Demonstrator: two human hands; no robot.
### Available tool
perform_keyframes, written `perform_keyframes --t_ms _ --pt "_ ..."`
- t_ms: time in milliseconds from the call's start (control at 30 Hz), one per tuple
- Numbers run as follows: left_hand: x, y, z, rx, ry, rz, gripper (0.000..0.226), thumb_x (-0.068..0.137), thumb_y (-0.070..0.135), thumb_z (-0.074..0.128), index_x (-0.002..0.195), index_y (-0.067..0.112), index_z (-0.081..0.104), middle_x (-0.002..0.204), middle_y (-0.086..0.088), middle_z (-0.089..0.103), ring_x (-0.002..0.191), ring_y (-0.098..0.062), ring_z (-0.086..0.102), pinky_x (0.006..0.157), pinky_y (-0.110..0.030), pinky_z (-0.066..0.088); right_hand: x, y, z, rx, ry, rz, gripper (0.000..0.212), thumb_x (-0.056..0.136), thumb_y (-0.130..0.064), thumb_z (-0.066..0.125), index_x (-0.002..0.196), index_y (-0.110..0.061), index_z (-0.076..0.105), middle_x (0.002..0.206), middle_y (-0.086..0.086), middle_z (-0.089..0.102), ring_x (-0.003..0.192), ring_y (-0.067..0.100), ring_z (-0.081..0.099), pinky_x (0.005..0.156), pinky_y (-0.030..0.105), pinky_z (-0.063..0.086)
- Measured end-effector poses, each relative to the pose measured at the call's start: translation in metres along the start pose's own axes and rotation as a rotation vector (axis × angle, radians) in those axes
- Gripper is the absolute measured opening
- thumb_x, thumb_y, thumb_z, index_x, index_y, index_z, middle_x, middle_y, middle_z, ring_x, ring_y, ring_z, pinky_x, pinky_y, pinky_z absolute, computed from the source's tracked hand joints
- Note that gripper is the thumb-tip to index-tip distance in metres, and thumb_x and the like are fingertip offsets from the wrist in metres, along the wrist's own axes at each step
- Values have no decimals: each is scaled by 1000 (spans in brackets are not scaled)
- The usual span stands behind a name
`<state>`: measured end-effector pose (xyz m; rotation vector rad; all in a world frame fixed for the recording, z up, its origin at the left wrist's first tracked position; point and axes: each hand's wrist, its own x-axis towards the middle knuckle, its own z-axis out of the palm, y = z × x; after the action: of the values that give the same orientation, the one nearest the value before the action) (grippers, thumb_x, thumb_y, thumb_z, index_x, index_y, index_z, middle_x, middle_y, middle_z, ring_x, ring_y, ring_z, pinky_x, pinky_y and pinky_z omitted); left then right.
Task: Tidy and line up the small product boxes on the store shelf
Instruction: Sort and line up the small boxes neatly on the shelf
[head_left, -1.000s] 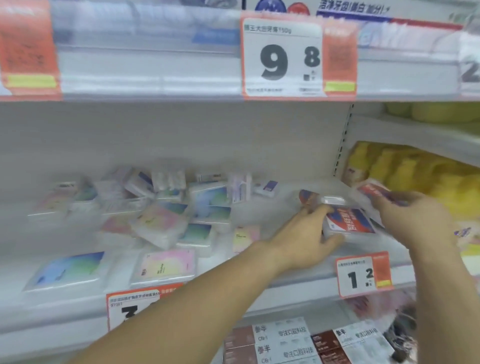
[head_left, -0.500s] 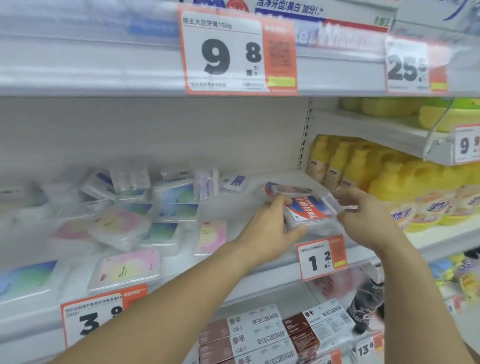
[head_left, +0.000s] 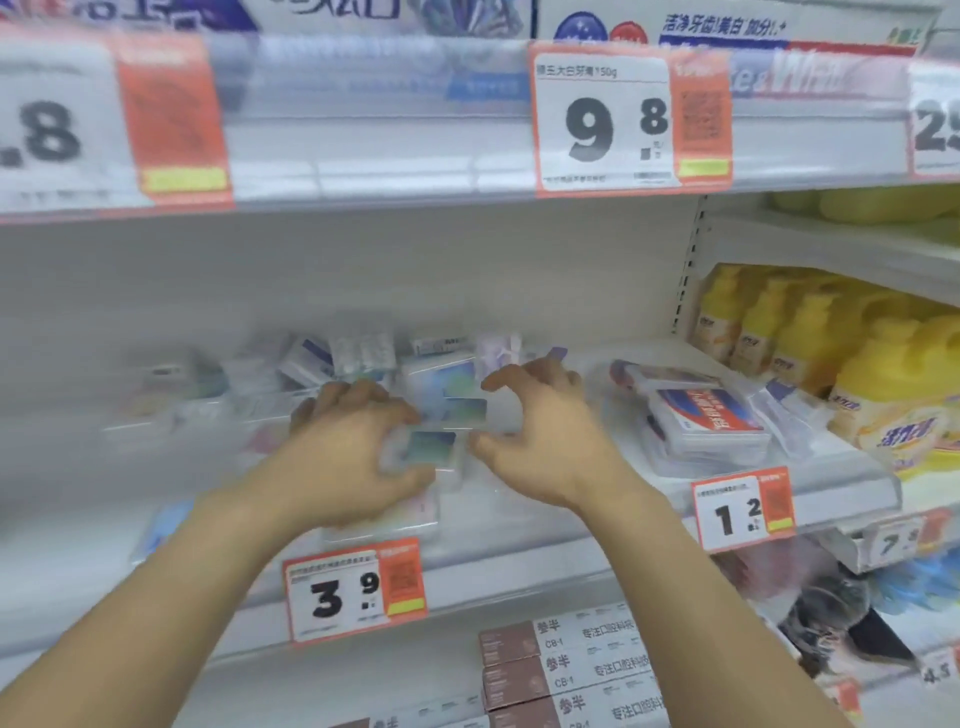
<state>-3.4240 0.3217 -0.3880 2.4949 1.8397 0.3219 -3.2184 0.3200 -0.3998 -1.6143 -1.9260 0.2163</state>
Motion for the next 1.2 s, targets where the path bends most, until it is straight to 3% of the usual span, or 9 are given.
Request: perform_keyframes --t_ms 100,300,367,600,733,900,967,1033,1200 --pt "-17 -45 6 -27 -127 -82 102 46 90 30 142 58 21 159 3 18 147 -25 6 117 -48 13 10 -17 12 -53 -236 62 72 76 -65 64 141 -46 41 151 0 33 141 27 25 113 49 29" --pt "-26 -67 15 -201 72 48 70 64 76 49 129 52 43 128 10 38 119 -17 29 102 -33 32 72 -52 41 -86 106 54 49 82 -39 65 130 -35 57 142 4 42 142 29 20 113 48 25" --pt "-26 -74 11 -245 92 64 64 67 68 64 126 50 47 122 12 39 114 -14 31 100 -29 34 97 -51 51 -63 20 16 60 80 -34 68 138 -33 49 147 6 37 142 28 21 113 44 26" --pt "-15 -91 12 -411 31 50 77 70 56 74 137 44 39 129 12 26 126 -7 29 97 -16 28 168 -78 103 -15 -250 56 107 58 -81 64 148 -48 17 151 13 33 135 36 41 110 50 37" --pt "-13 -97 14 -444 5 73 80 69 57 75 138 45 38 136 13 27 129 -6 34 98 -15 30 187 -87 118 -153 -221 31 76 68 -67 74 128 -31 46 121 5 59 117 31 54 95 38 44" --pt "-22 -116 2 -494 114 11 79 77 57 68 144 40 29 143 11 29 132 -7 33 100 -19 32 177 -109 94 374 -47 91 56 67 -48 75 117 -27 59 96 -5 62 79 13 63 64 24 46" --pt "-27 -131 -10 -591 272 -99 67 80 52 67 139 35 38 137 10 40 124 -7 44 94 -21 37 170 -126 77 785 -177 122 65 68 -46 65 124 -14 61 81 -1 59 63 15 57 58 22 45" --pt "-35 -147 -25 -816 422 -229 62 78 52 69 132 36 44 128 10 50 113 -9 55 90 -27 47 159 -146 67 1138 -429 147 68 68 -43 62 124 -4 59 91 7 54 80 23 55 75 31 47" --pt "-74 -210 -64 -668 445 -396 48 81 57 65 120 32 55 114 10 62 106 -13 60 82 -30 48 122 -217 83 1128 -574 155 29 84 -39 59 97 -13 62 87 9 60 81 26 61 73 34 53"
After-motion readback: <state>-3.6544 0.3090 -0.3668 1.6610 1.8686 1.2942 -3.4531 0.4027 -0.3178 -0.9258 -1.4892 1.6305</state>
